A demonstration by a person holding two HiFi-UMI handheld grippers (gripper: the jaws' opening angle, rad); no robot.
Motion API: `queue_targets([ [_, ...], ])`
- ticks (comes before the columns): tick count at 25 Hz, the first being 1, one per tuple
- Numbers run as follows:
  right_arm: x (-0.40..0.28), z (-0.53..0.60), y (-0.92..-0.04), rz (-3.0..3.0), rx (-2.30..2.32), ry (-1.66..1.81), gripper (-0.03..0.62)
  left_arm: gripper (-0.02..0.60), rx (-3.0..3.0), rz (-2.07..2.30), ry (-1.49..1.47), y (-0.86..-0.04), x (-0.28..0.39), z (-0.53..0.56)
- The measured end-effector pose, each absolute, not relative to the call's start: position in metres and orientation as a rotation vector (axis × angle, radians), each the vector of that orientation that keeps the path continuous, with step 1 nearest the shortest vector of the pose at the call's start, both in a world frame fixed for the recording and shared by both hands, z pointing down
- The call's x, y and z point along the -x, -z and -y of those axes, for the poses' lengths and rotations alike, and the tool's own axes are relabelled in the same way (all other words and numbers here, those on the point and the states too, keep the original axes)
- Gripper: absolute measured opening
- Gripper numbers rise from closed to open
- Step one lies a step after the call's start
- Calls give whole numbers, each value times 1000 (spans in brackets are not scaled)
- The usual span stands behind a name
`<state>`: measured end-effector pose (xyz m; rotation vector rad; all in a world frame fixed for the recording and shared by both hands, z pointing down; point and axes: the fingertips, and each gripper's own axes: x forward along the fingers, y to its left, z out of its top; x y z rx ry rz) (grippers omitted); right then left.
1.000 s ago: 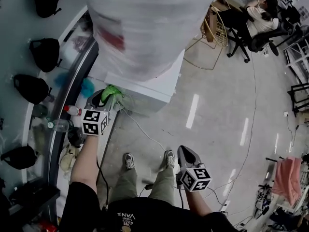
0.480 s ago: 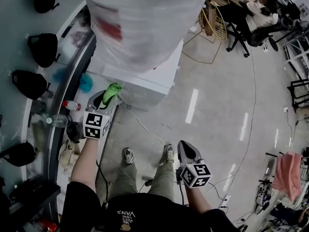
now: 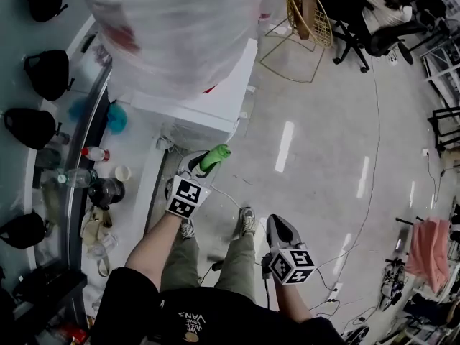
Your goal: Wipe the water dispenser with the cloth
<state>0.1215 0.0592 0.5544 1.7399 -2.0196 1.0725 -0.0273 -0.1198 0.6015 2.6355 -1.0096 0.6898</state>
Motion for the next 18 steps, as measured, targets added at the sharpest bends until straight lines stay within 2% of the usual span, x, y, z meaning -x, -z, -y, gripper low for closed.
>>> queue_targets([
  [7, -145, -61, -552, 1985, -1759, -1055, 5, 133, -2573, 1098, -698, -612, 18, 144],
  [18, -114, -45, -558, 2062, -1680, -1043, 5, 133, -2445, 1338, -675, -610, 112, 187],
])
